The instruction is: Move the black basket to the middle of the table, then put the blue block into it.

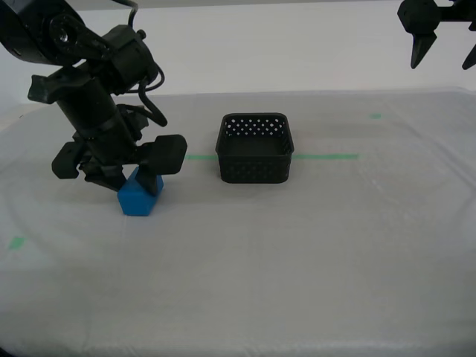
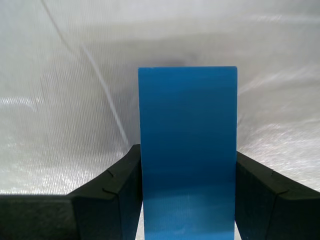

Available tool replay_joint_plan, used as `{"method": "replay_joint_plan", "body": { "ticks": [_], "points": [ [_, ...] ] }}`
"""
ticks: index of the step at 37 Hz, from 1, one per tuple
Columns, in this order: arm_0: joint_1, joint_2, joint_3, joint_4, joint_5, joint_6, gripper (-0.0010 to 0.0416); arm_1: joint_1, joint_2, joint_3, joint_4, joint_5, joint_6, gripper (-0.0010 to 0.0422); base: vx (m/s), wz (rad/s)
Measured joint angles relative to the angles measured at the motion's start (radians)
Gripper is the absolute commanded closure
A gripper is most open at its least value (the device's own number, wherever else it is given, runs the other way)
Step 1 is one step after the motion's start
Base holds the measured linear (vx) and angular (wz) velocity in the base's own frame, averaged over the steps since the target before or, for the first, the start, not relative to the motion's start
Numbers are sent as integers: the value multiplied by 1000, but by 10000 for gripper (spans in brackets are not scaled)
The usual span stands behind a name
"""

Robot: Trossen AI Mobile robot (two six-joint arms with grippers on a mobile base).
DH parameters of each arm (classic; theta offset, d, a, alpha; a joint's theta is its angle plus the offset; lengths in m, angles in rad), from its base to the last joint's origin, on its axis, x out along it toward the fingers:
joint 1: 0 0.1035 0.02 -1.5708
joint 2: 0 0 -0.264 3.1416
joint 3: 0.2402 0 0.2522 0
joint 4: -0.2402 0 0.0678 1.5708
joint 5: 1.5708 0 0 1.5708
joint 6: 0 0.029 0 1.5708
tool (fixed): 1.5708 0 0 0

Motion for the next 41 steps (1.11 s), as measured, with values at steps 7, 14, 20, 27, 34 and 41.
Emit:
{"method": "replay_joint_plan", "body": {
  "ticks": [7, 14, 20, 27, 34, 41],
  "points": [
    [0, 0, 0, 0, 0, 0, 7, -1, -40, 67, -100, -24, 6, 413, 0, 0],
    [0, 0, 0, 0, 0, 0, 7, -1, -44, 191, -272, -52, 26, 413, 0, 0],
    [-1, 0, 0, 0, 0, 0, 7, -2, -44, 293, -368, -53, 25, 412, 0, 0],
    [-2, 0, 0, 0, 0, 0, 7, -5, -44, 384, -406, -53, -21, 412, 0, 0],
    [-2, 0, 0, 0, 0, 0, 7, -13, -40, 453, -413, -53, -99, 412, 0, 0],
    [-1, 0, 0, 0, 0, 0, 7, -19, 0, 565, -476, -52, -135, 412, 0, 0]
  ]
}}
